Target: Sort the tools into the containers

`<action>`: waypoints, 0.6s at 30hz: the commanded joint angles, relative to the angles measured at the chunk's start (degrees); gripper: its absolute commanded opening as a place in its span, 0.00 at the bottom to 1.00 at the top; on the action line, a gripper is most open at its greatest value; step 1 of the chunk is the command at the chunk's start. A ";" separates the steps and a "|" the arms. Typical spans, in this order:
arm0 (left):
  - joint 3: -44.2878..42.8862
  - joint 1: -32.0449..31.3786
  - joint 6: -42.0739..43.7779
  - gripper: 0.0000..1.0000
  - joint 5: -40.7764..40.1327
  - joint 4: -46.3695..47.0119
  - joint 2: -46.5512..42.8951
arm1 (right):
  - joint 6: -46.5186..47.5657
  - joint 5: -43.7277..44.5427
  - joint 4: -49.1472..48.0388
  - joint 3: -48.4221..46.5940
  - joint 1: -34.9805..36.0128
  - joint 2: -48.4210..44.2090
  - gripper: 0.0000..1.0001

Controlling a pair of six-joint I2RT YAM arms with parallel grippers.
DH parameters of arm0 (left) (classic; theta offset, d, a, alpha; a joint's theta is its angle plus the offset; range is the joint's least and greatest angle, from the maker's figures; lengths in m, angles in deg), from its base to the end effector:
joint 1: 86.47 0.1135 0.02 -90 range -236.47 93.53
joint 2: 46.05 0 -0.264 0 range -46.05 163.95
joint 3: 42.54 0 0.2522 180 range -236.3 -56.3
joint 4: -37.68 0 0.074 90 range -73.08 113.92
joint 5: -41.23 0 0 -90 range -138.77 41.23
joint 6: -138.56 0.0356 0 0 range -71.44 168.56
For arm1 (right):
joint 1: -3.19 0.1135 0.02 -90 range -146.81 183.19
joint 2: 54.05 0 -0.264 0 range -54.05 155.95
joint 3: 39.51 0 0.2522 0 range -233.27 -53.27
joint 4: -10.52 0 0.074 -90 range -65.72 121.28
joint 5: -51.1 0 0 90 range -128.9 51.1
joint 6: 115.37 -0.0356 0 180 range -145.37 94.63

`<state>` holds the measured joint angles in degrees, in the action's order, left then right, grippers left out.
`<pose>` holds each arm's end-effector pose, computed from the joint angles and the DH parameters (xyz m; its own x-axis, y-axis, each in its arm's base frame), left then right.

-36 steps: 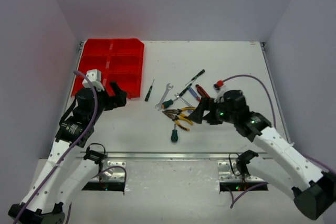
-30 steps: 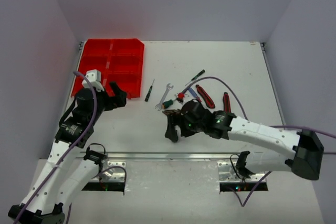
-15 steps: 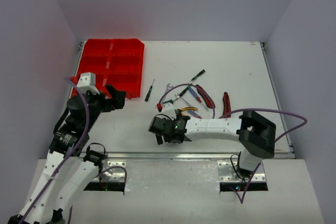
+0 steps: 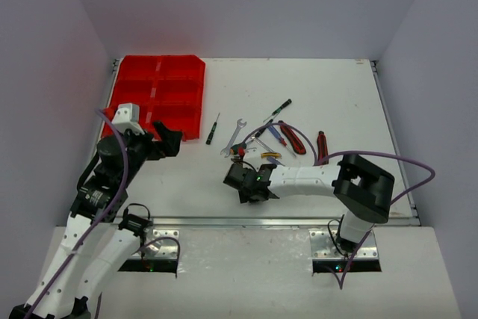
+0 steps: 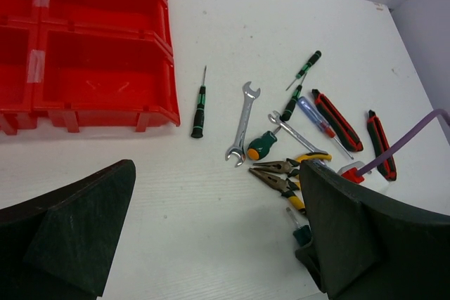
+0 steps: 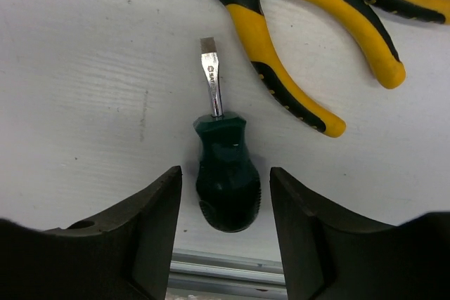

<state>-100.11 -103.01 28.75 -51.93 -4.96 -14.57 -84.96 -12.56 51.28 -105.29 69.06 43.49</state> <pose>0.1217 -0.0341 0.3311 -0.3361 -0.2532 -0.9072 0.1272 0.9422 -0.3101 0.1374 0.2681 0.1415 -0.8557 -0.0198 -0.5170 -0.0501 0.9977 0.0448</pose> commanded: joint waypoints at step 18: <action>16.52 -1.08 -24.41 1.00 45.88 37.36 3.09 | 26.93 -22.29 -38.31 17.50 -5.35 -34.72 0.00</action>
<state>-93.65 -103.42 20.97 -31.59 6.38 -12.36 -69.75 -22.43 30.21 -90.54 67.99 19.53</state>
